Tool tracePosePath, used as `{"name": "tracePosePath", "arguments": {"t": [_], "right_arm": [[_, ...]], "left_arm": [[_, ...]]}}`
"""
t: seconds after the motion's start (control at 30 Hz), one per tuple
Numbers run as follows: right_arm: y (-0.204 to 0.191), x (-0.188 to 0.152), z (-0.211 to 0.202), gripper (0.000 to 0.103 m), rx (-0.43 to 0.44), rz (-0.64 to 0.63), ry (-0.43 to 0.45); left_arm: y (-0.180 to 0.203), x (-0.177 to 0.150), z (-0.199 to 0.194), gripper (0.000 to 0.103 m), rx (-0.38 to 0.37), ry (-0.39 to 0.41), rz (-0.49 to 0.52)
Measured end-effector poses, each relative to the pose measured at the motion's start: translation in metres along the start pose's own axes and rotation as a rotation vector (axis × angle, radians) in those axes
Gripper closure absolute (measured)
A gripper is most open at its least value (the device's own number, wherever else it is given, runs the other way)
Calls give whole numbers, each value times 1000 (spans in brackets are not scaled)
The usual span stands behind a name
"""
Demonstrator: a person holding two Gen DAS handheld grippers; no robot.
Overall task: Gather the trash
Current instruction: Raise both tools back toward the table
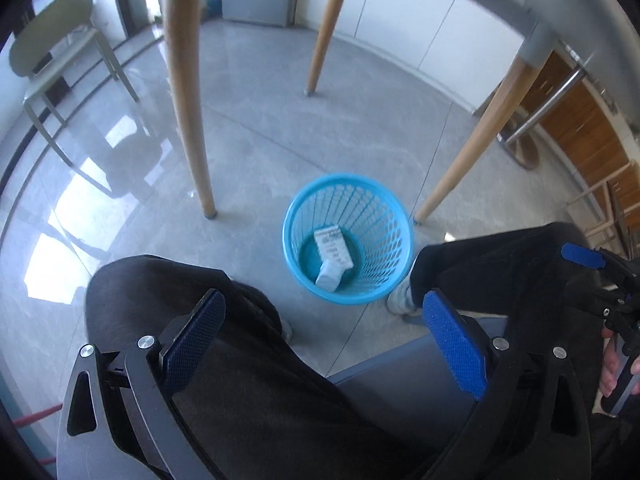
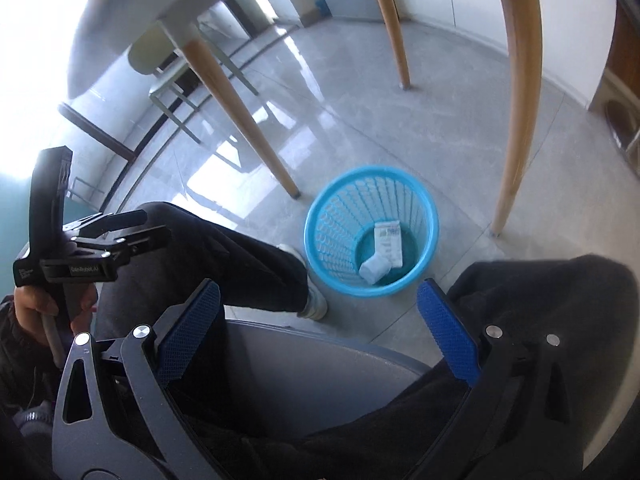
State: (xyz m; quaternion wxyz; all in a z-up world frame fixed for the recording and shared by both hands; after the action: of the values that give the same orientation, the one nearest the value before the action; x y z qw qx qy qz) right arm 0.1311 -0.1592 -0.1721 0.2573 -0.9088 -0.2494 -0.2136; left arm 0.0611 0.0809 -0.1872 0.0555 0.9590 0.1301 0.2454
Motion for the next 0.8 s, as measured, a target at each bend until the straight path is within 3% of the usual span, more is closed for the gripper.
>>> {"name": "tracePosePath", "arguments": {"t": [0.23,0.43,0.63,0.8], "right_arm": [[-41,28,-66,9,20,-153,150],[-59,63,-109,9,72,-188,241],[-45,126,-144,9,50,-108,314],[-13,187,-147,9,1,-10,345]], "left_arm": [[9,19,-60,6,-43,158,-1],[18,49,-89,6,-2,272,53],[16,102,-100,6,45,340,87],[15,153,-100,6,89,386,119]]}}
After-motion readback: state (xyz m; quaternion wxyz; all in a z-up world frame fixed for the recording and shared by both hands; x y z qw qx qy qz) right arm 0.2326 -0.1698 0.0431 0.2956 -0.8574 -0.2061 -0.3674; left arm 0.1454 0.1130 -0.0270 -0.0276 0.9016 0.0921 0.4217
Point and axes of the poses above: each gripper's, at about its wrist camera, not at the fingertips, and z roughly the way its jaws point, y to its right, x to its top, the point moved 6 cm from there along z, roughly the way its jaws point, and after that the axes turned 6 degrees about y, right-handed, at the moved point
